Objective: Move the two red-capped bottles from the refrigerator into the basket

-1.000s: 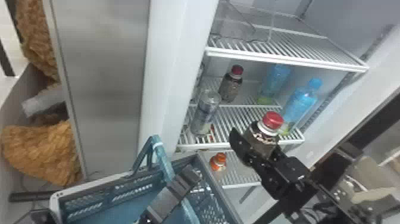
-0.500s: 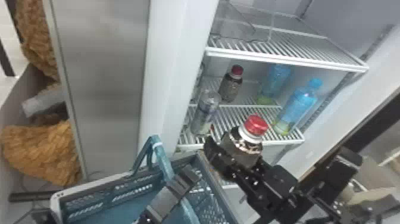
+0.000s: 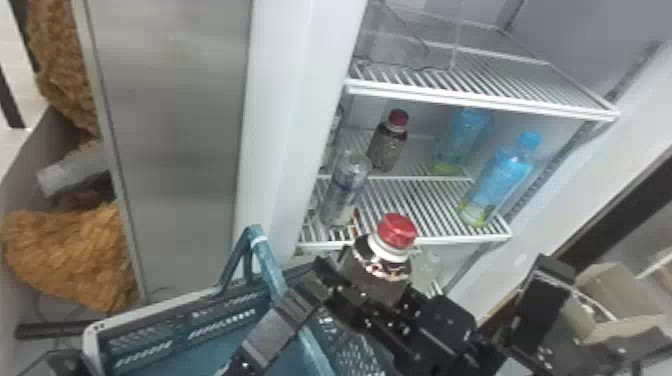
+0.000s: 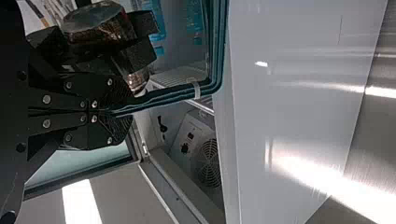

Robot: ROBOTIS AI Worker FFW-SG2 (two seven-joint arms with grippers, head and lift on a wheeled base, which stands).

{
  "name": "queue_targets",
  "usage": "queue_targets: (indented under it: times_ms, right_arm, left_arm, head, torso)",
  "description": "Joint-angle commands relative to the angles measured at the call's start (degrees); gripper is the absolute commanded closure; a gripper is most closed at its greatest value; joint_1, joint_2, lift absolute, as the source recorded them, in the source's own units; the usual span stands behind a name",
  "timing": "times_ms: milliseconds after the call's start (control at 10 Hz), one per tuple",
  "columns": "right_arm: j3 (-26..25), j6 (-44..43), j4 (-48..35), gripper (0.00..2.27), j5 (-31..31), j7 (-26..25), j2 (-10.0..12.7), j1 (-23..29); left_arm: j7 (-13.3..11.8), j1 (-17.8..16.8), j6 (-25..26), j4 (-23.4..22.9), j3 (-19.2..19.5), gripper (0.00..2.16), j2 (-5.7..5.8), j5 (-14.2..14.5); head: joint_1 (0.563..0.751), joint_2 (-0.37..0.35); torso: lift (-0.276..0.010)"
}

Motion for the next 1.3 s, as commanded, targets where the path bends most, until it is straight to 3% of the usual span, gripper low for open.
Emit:
queue_targets:
  times_ms: [0,100,200,300,600,1200]
  right_arm:
    - [0.6,2.1,-0.1,1.21,0.2,0.5,-0.3,-0.1]
    - [0.6,2.0,0.0,0.84,0.1,0.5,-0.3,0.1]
    - [0.6,2.0,0.1,0.3,-0.2,0.5,-0.2,0.1]
    - [0.6,2.0,0.4,0.05,-0.8,0.5,-0.2,0.1]
    - [-0.3,-1.9,0.6,0.16,-1.2,0.5,0.6,0.6]
    - [-11.6,-10.2,0.1,0.17,2.4,-2.0,4.2,2.2]
  left_arm:
    - [0.0,0.0,-0.1,0.0,0.0,1.2,0.0,0.0]
    - [0.0,0.0,-1.2,0.0,0.0,1.2,0.0,0.1]
    - [0.1,0.0,-1.4,0.0,0.0,1.2,0.09,0.1]
    - [0.1,0.1,-1.4,0.0,-0.1,1.2,0.0,0.1]
    - [0.0,0.3,-1.6,0.0,-0.1,1.2,0.0,0.1]
    - [0.1,0.3,-1.6,0.0,-0.1,1.2,0.0,0.2]
  head:
    - [0.695,-0.35]
    - [0.695,-0.35]
    - [0.695,-0.348]
    - [0.695,-0.342]
    - [0.695,-0.34]
    - [0.695,-0.35]
  torso:
    - [0.0]
    - [0.0]
    - [0.0]
    - [0.0]
    - [0.0]
    - [0.0]
